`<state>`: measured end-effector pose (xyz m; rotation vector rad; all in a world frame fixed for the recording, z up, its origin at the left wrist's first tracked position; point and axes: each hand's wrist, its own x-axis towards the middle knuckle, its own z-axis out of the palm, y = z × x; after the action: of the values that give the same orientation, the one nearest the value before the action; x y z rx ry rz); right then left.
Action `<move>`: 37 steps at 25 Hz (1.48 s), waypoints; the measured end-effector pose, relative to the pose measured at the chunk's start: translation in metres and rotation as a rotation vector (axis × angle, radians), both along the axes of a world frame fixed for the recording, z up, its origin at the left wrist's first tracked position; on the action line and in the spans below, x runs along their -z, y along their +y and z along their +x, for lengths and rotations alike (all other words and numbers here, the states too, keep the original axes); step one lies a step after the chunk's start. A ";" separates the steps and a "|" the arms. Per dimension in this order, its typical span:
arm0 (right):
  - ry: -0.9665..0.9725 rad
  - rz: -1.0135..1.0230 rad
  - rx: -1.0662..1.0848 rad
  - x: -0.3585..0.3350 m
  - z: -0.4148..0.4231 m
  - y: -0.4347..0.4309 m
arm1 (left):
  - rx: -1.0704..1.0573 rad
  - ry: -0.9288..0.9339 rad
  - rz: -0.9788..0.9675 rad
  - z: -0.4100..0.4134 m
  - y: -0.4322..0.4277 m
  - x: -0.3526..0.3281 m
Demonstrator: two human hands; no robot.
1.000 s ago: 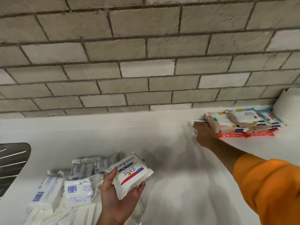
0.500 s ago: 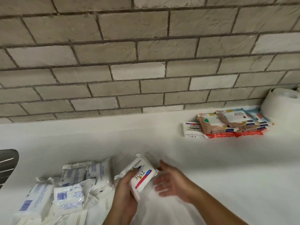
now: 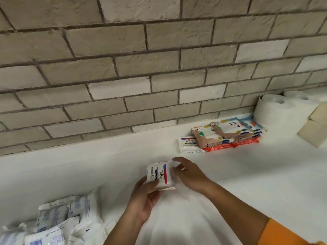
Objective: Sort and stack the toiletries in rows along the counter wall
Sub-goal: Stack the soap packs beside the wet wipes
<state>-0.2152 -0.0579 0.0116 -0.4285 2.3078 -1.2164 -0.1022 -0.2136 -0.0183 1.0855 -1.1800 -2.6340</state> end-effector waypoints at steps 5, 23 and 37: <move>0.905 0.731 -0.069 0.007 -0.093 0.027 | -0.104 -0.019 -0.271 -0.050 0.023 0.011; 0.858 0.938 -0.268 0.023 -0.180 0.076 | 0.670 -0.323 -1.543 -0.105 -0.012 0.023; 0.969 0.700 -0.357 0.052 -0.141 0.044 | 0.542 -0.336 -1.919 -0.133 -0.015 0.036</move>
<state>-0.3565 -0.0136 -0.0399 -1.2741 2.9970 0.0911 -0.2353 -0.2286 -0.0545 0.5988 -2.9646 -0.3121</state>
